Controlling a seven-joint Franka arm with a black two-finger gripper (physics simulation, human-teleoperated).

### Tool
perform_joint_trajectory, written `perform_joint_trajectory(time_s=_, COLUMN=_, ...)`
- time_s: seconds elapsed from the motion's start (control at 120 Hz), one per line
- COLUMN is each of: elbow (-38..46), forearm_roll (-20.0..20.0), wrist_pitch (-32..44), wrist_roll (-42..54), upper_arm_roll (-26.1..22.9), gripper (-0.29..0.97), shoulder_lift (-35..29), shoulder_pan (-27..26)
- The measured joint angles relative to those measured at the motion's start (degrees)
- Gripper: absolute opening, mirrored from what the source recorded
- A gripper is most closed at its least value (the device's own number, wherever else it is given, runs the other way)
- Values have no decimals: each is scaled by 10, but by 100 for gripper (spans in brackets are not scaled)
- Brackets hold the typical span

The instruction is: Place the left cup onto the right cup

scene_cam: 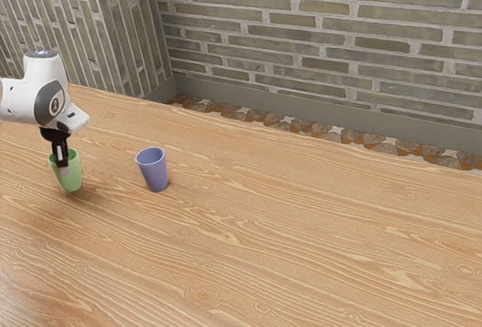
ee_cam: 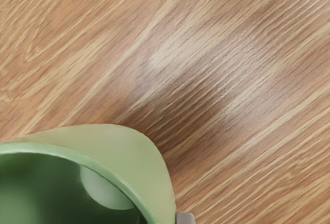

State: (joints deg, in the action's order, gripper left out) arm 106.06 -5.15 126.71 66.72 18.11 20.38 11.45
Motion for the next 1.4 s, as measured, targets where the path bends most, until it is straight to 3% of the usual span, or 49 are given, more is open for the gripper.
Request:
perform_joint_trajectory(time_s=0.333, elbow=-4, forearm_roll=-10, wrist_pitch=-6, wrist_roll=-2, upper_arm_roll=1, gripper=-11, shoulder_lift=-31, shoulder_pan=-29)
perform_joint_trajectory(time_s=1.4, elbow=-60, forearm_roll=-19, wrist_pitch=-6, wrist_roll=-7, upper_arm_roll=2, gripper=-11, shoulder_lift=-39, shoulder_pan=-130)
